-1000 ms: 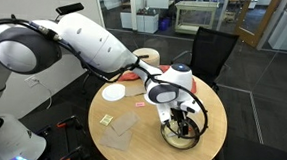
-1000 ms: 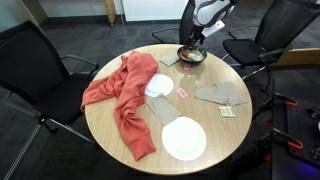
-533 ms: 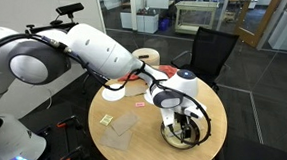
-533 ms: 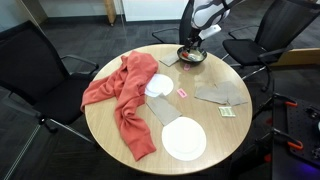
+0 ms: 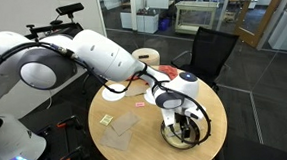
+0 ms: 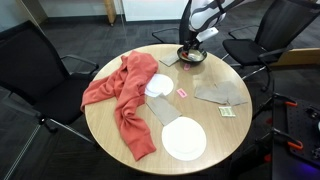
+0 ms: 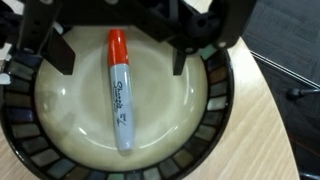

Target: Remove the marker from the ceramic bowl and place it on the table

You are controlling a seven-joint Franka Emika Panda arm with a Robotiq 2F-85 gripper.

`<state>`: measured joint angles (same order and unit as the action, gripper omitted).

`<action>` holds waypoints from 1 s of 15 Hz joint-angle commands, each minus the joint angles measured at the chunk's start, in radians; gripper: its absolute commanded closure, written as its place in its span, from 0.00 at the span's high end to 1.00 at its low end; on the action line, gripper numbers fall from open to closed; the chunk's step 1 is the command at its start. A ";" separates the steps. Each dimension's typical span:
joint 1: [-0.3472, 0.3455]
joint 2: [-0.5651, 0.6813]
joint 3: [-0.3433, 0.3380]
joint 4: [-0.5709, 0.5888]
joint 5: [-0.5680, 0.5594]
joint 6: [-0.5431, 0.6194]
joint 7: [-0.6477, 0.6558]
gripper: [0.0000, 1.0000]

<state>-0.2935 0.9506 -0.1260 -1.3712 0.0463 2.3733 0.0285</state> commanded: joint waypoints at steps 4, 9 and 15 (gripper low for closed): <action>-0.010 0.060 0.002 0.091 0.012 -0.068 -0.006 1.00; -0.011 0.090 -0.002 0.124 0.009 -0.088 0.002 1.00; -0.008 0.110 -0.006 0.148 0.008 -0.092 0.013 0.41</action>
<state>-0.3031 1.0423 -0.1273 -1.2727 0.0463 2.3279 0.0288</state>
